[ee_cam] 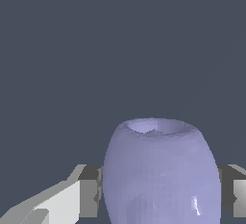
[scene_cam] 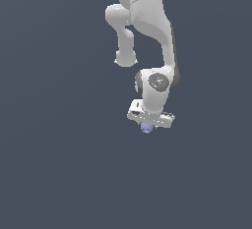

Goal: Pick up the object and move it to a goal position.

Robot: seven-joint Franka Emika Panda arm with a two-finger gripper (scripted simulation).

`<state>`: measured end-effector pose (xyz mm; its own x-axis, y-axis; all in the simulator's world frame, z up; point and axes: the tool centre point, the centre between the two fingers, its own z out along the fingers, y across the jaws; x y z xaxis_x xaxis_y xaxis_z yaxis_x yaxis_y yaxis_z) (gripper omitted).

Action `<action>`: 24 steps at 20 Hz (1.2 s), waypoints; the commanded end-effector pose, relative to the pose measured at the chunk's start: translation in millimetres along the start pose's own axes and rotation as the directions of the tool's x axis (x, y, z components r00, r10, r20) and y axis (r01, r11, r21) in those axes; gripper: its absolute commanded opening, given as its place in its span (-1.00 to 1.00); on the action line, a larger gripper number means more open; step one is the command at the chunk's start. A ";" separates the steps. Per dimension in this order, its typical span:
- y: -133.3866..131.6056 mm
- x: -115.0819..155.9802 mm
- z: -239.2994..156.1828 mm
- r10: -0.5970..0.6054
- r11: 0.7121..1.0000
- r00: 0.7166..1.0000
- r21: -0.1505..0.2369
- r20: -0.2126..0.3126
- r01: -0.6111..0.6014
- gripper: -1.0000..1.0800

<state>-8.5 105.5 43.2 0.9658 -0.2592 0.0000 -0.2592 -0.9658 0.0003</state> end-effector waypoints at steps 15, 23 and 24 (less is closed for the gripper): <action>-49.3 -12.7 -110.7 -0.001 1.000 1.000 0.000 -0.001 0.001 -1.00; -88.6 -21.3 -198.6 -0.001 1.000 1.000 0.000 -0.001 0.001 -1.00; -93.5 -22.2 -209.2 -0.001 1.000 1.000 0.000 -0.001 0.001 -1.00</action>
<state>-5.6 194.2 235.8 0.9661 -0.2583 0.0016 -0.2583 -0.9661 -0.0002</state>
